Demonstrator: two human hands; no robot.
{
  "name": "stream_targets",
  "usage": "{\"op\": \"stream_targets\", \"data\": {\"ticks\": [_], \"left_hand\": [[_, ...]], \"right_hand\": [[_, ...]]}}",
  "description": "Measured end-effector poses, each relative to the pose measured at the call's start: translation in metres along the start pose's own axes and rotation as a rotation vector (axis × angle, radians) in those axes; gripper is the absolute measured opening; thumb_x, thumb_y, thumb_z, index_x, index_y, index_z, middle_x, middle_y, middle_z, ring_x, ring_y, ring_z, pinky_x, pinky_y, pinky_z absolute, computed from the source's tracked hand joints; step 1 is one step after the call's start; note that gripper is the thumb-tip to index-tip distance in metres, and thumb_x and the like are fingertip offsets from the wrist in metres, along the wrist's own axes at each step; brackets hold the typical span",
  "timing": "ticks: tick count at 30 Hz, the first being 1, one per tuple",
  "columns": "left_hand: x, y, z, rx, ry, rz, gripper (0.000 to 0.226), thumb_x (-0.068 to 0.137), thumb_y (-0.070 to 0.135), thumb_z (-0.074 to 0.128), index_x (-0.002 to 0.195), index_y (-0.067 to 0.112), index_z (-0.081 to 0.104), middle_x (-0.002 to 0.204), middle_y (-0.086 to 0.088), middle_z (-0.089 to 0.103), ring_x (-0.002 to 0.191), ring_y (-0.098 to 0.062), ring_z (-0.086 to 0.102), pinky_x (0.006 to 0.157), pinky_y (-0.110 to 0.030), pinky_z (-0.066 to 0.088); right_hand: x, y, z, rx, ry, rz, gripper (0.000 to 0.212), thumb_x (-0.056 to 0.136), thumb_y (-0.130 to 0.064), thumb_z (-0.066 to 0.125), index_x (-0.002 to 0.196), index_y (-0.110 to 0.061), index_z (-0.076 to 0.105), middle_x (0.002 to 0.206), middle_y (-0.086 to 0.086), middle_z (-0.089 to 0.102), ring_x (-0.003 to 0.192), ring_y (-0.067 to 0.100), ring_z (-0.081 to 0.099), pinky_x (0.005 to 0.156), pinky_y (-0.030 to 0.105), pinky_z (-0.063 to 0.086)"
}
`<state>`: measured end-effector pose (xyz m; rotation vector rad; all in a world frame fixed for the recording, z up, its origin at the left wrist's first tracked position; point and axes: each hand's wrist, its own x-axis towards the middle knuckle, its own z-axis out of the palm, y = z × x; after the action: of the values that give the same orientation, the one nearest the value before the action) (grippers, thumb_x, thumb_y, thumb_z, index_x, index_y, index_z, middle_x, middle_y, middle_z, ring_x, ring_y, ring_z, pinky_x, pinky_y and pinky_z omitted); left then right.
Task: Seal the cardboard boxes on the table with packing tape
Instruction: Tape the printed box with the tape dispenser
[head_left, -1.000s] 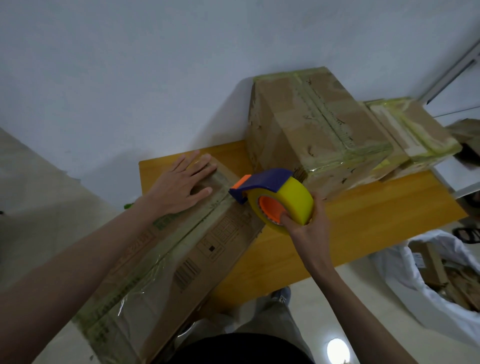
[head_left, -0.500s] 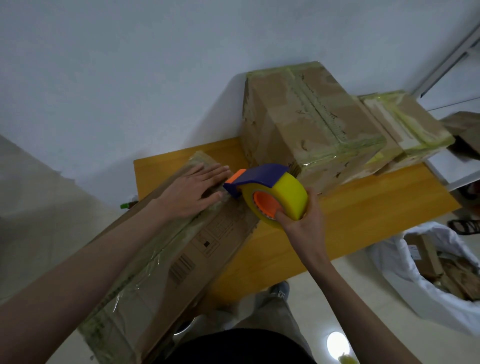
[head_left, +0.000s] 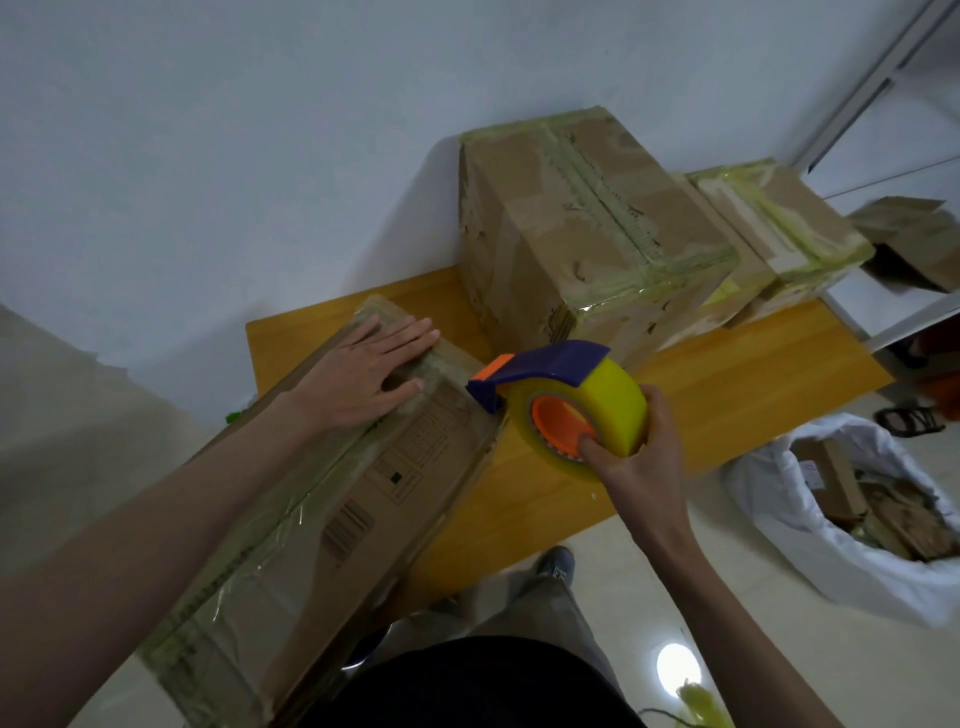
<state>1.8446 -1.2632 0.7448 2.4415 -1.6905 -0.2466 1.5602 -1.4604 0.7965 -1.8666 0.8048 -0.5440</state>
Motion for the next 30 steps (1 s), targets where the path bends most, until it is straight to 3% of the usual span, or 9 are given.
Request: {"op": "stream_targets", "data": {"ticks": [2, 8, 13, 16, 21, 25, 30], "left_hand": [[-0.001, 0.001, -0.002, 0.023, -0.02, 0.003, 0.067, 0.099, 0.067, 0.016, 0.159, 0.041, -0.002, 0.167, 0.012, -0.002, 0.153, -0.003, -0.007, 0.126, -0.04, -0.003], [-0.002, 0.009, 0.0, 0.024, -0.058, -0.01, 0.07, 0.096, 0.075, 0.015, 0.157, 0.046, -0.004, 0.167, 0.007, -0.013, 0.153, -0.009, -0.014, 0.124, -0.043, -0.01], [-0.002, 0.026, -0.001, 0.013, -0.075, 0.002, 0.08, 0.093, 0.079, 0.015, 0.159, 0.038, -0.003, 0.166, 0.011, -0.013, 0.152, -0.01, -0.017, 0.124, -0.044, -0.01], [0.0, 0.047, 0.003, 0.006, -0.109, 0.039, 0.088, 0.091, 0.082, 0.016, 0.16, 0.03, -0.002, 0.166, 0.012, -0.012, 0.151, -0.004, -0.019, 0.125, -0.044, -0.006], [0.003, 0.078, 0.018, -0.052, -0.086, 0.009, 0.116, 0.075, 0.096, 0.031, 0.161, 0.026, -0.003, 0.167, 0.01, -0.015, 0.151, -0.008, -0.021, 0.125, -0.042, -0.009], [0.005, 0.084, 0.025, 0.014, -0.019, 0.0, 0.118, 0.07, 0.096, 0.032, 0.161, 0.027, 0.002, 0.169, 0.005, 0.0, 0.154, -0.018, -0.011, 0.125, -0.049, -0.003], [0.004, 0.086, 0.025, 0.027, 0.023, -0.015, 0.109, 0.073, 0.084, 0.042, 0.16, 0.027, 0.012, 0.167, 0.003, 0.013, 0.155, -0.019, -0.002, 0.124, -0.053, 0.002]], "right_hand": [[-0.002, 0.001, 0.002, -0.006, -0.008, -0.004, 0.069, 0.066, -0.053, 0.069, 0.126, -0.028, 0.049, 0.105, -0.005, 0.058, 0.09, 0.016, 0.059, 0.065, 0.029, 0.047], [-0.006, 0.005, 0.005, -0.041, -0.024, -0.01, 0.055, 0.078, -0.03, 0.079, 0.121, -0.032, 0.045, 0.104, -0.012, 0.057, 0.089, 0.008, 0.059, 0.064, 0.028, 0.049], [-0.004, 0.008, 0.001, -0.008, -0.029, 0.028, 0.057, 0.073, -0.038, 0.074, 0.122, -0.029, 0.047, 0.101, -0.005, 0.059, 0.085, 0.016, 0.061, 0.06, 0.031, 0.049], [-0.002, 0.013, -0.002, 0.014, -0.028, 0.052, 0.059, 0.072, -0.034, 0.074, 0.125, -0.027, 0.049, 0.104, -0.002, 0.06, 0.089, 0.021, 0.061, 0.063, 0.039, 0.052], [-0.002, 0.013, -0.004, 0.004, -0.029, 0.048, 0.06, 0.072, -0.037, 0.074, 0.126, -0.026, 0.049, 0.103, -0.003, 0.061, 0.087, 0.017, 0.061, 0.063, 0.037, 0.052], [-0.004, 0.01, -0.005, -0.002, -0.034, 0.047, 0.066, 0.067, -0.05, 0.072, 0.125, -0.028, 0.049, 0.105, -0.004, 0.06, 0.089, 0.018, 0.061, 0.064, 0.037, 0.051], [-0.009, 0.005, -0.009, -0.026, -0.029, 0.041, 0.06, 0.069, -0.039, 0.075, 0.122, -0.029, 0.049, 0.102, -0.006, 0.059, 0.087, 0.015, 0.06, 0.062, 0.033, 0.048]]}}
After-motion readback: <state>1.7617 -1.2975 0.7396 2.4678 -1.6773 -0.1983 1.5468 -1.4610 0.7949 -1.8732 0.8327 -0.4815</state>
